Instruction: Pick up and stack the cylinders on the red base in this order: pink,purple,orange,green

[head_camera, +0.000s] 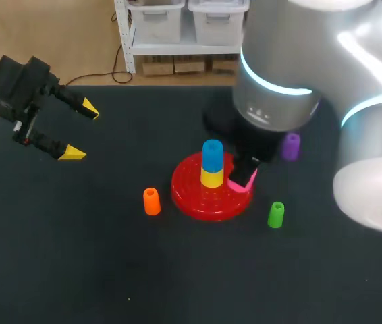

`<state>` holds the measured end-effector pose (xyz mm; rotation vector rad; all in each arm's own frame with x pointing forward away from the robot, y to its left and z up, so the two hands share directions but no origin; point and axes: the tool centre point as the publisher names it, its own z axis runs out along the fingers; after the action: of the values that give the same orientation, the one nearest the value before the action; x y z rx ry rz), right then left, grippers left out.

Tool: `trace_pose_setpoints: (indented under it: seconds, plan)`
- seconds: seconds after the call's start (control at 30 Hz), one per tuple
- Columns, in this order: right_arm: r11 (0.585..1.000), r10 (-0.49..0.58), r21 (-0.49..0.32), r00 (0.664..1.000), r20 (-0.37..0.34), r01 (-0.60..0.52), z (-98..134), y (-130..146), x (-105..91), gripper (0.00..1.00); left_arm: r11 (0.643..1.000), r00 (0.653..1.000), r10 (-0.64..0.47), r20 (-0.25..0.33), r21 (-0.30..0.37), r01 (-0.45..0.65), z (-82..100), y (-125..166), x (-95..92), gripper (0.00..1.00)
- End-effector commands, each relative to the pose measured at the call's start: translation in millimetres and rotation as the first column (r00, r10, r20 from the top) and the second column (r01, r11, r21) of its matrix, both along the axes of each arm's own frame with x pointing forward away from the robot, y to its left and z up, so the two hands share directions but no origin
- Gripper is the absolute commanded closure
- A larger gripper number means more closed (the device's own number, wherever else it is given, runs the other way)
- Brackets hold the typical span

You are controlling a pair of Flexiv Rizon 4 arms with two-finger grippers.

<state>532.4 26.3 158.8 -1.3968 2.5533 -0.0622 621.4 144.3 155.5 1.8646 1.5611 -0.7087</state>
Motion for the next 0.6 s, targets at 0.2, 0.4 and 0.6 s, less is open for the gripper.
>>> trace_pose_setpoints:
  seconds: [0.2, 0.4, 0.6]
  plan:
    - [0.999, -0.016, -0.029, 0.999, 0.035, 0.017, 13.6, 18.4, 35.9, 1.00, 1.000, 1.000, -0.002, 0.000, -0.001, 0.002, -0.7, 0.3, 0.9, 0.00]
    - [0.998, -0.006, -0.063, 0.998, 0.056, 0.010, 16.5, 15.2, 61.7, 1.00, 1.000, 1.000, -0.002, 0.000, -0.001, 0.002, -0.7, 0.3, 0.9, 0.00]
    - [0.997, 0.033, -0.065, 0.999, 0.033, -0.031, 18.4, 8.7, 75.8, 1.00, 1.000, 1.000, -0.002, 0.000, -0.001, 0.002, -0.7, 0.3, 0.9, 0.00]
